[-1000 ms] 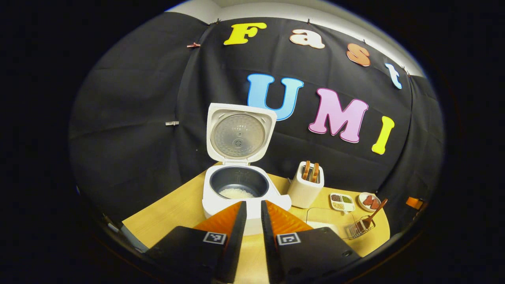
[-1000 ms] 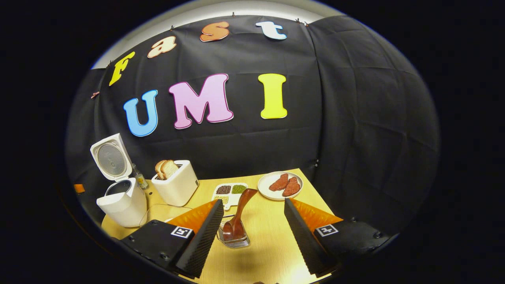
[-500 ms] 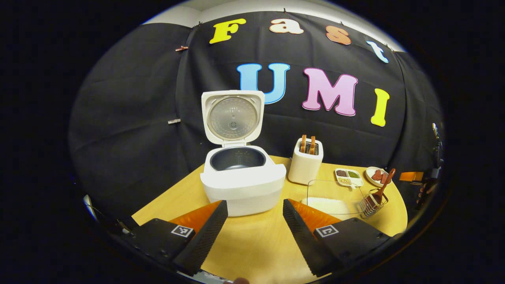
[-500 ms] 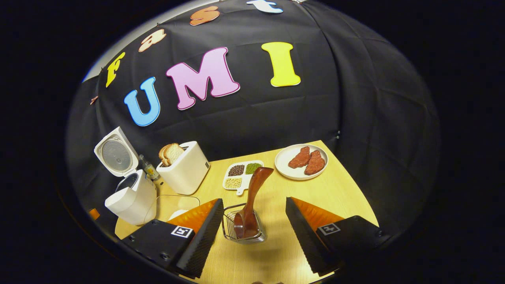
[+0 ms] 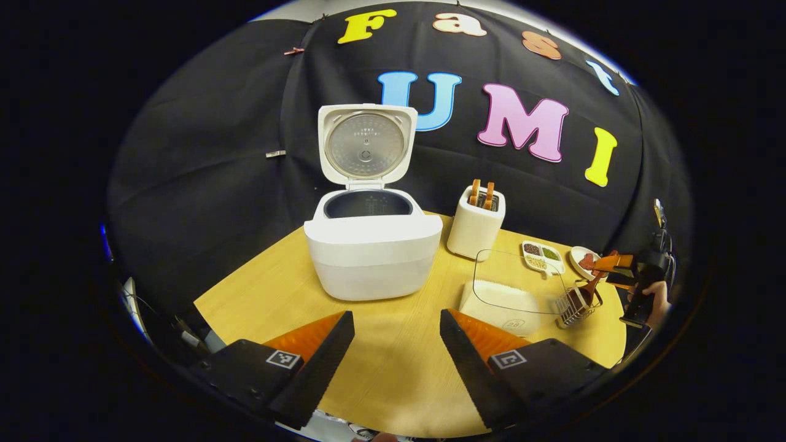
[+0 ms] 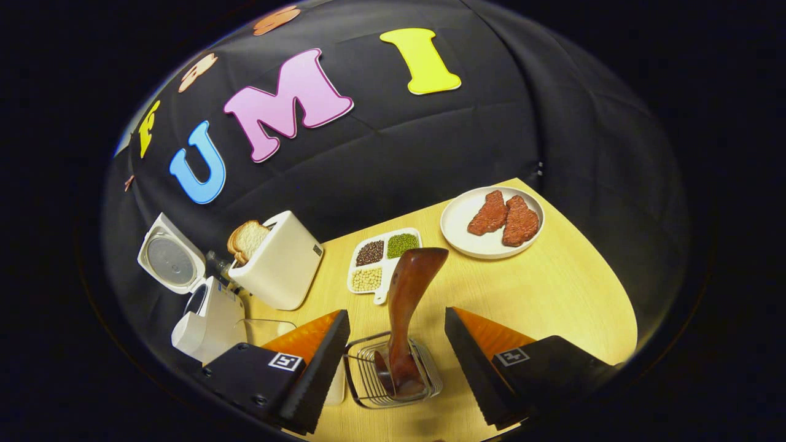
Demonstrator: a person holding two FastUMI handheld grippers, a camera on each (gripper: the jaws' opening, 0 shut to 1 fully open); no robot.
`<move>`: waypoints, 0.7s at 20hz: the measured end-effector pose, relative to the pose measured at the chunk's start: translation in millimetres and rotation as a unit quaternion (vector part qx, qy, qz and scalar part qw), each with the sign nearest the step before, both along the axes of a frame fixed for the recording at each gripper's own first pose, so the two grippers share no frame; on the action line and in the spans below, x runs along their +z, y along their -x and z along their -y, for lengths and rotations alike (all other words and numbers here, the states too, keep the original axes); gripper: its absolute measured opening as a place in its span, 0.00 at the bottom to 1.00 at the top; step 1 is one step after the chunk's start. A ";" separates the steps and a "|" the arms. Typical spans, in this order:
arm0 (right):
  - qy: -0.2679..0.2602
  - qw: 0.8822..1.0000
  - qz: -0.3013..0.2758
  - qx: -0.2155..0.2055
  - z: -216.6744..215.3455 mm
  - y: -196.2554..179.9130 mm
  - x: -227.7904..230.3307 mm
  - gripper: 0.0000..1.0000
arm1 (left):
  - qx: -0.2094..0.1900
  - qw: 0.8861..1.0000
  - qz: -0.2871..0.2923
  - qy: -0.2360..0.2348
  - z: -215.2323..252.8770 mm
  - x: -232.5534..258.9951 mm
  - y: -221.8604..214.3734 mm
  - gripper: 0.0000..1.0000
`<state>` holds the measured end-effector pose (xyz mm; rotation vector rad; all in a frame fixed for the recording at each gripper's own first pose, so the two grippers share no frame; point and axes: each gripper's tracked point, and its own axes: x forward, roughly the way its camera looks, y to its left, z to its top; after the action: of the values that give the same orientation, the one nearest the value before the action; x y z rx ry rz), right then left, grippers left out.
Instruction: Close the left gripper, press the button to open the rice cooker; take a wooden spoon from the chopstick holder with the right hand, scoop a spoonful of rice and pour it into the rice cooker, then put the wooden spoon back into the chopstick holder.
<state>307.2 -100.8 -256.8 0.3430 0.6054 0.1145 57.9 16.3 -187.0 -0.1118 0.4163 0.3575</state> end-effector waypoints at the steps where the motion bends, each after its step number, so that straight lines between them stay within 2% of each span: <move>1: 0.001 1.000 0.001 -0.003 -0.4 -6.8 -2.6 0.98 | -0.001 1.000 -0.002 0.004 1.8 -2.9 0.5 0.97; 3: -0.006 1.000 -0.001 -0.013 -2.2 -19.9 -8.8 0.94 | -0.005 1.000 -0.011 0.014 5.0 -13.1 2.6 0.96; 4: -0.016 1.000 -0.008 -0.020 -4.6 -24.2 -13.8 0.86 | -0.008 1.000 -0.018 0.019 6.2 -19.1 4.9 0.96; 5: -0.027 0.999 -0.016 -0.027 -5.3 -26.2 -16.5 0.72 | -0.008 0.999 -0.025 0.021 5.9 -24.8 8.1 0.96; 6: -0.033 0.999 -0.022 -0.033 -5.4 -27.6 -18.9 0.49 | -0.007 0.999 -0.028 0.023 5.8 -28.0 11.0 0.97; 7: -0.038 0.998 -0.023 -0.037 -5.2 -29.1 -18.5 0.41 | -0.006 0.999 -0.029 0.024 5.4 -29.7 14.1 0.97; 8: -0.038 0.998 -0.024 -0.045 -4.4 -31.6 -19.8 0.48 | -0.005 0.999 -0.028 0.028 5.5 -30.7 16.6 0.96; 10: -0.036 0.998 -0.024 -0.048 -0.8 -24.9 -11.6 0.27 | -0.007 0.999 -0.027 0.032 5.8 -32.1 22.7 0.96; 12: -0.030 0.998 -0.027 -0.047 -5.1 -18.5 -8.7 0.24 | -0.007 0.999 -0.025 0.032 1.7 -32.3 28.3 0.96; 14: -0.021 0.999 -0.005 -0.041 -6.2 -18.1 6.1 0.19 | -0.006 0.999 -0.020 0.037 -2.2 -30.4 32.7 0.96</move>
<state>325.4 -94.6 -250.7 0.4080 0.5987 0.0459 25.3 18.5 -217.4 -0.1750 0.4694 0.3324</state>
